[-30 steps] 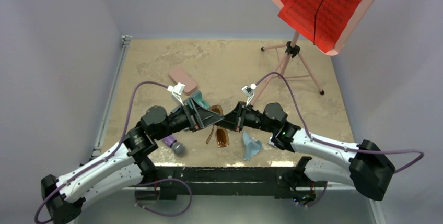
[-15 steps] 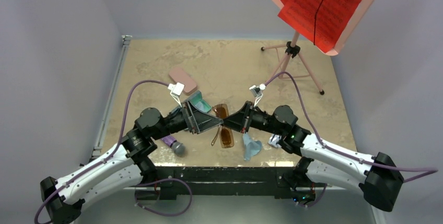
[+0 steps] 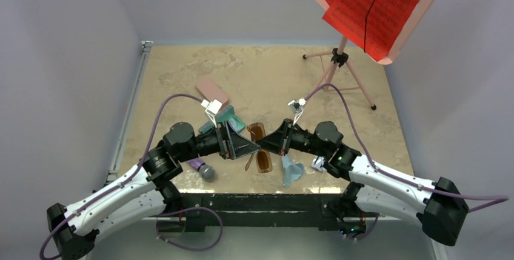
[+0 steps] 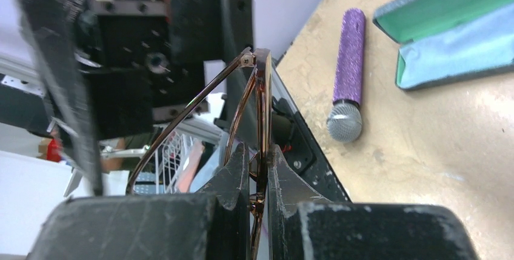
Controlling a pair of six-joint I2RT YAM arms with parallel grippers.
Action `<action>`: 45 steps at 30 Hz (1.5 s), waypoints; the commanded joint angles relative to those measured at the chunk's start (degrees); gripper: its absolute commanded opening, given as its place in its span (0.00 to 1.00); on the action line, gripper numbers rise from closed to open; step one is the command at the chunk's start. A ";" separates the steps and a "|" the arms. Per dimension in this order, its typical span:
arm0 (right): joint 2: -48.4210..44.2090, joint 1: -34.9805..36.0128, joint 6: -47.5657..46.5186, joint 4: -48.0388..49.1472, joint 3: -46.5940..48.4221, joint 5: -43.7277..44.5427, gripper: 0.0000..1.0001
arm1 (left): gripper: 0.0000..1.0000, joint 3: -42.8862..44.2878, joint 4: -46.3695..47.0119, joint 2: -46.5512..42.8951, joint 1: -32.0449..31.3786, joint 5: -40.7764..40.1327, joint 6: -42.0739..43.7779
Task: Organize the sunglasses
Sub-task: Fold the left temple of the sunglasses on the sunglasses, then pass from the right arm to the left
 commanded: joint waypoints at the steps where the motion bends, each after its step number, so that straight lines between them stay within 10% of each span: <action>1: -1.80 0.17 -2.07 3.69 5.62 0.03 0.00 | 1.00 1.42 -9.45 -0.60 -0.29 -0.57 2.24; 28: -2.69 0.16 3.31 12.36 3.34 -0.45 0.00 | 0.96 -4.22 9.63 1.71 -0.29 7.58 -2.10; 45: -1.51 0.17 4.08 9.34 1.45 9.44 0.00 | 0.68 -7.59 32.06 7.87 -0.30 15.97 -9.97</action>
